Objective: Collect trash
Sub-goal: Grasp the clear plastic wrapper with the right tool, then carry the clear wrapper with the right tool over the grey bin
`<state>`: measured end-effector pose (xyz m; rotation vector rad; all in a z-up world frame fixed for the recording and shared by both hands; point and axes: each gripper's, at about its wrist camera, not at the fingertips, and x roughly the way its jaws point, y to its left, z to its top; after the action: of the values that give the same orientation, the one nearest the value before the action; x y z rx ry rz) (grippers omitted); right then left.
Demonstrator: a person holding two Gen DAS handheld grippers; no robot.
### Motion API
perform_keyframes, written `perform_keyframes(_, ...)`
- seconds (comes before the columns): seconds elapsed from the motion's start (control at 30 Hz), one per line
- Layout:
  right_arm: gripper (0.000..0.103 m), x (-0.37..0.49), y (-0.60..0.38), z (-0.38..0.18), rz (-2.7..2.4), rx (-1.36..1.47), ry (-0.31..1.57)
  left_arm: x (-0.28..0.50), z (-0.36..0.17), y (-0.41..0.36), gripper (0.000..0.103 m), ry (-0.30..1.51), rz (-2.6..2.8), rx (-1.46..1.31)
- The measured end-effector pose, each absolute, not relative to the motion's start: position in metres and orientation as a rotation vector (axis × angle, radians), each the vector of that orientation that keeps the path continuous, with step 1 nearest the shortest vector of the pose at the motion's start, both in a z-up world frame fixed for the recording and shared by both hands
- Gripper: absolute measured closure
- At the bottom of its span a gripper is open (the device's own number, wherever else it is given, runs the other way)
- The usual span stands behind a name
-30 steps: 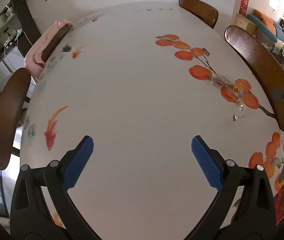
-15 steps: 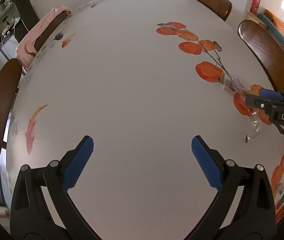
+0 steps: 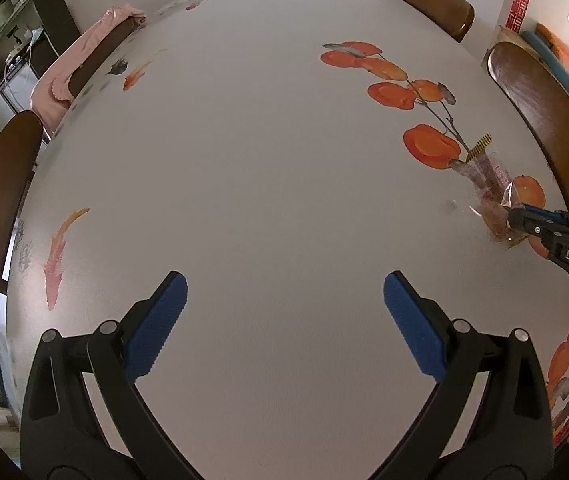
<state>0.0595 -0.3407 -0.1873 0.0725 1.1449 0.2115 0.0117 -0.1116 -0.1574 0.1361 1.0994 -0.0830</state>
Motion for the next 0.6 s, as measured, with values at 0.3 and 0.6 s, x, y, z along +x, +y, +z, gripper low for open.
perform_keyframes(0.3, 0.098, 0.053, -0.285, -0.151, 0.38, 0.107, 1.112, 0.001, -0.142, -0.059, 0.007, 1.058, -0.001, 0.069)
perform_keyframes(0.6, 0.098, 0.041, -0.142, -0.123, 0.638, 0.047, 1.094, -0.056, -0.117, 0.07, 0.007, 1.0, 0.221, -0.073)
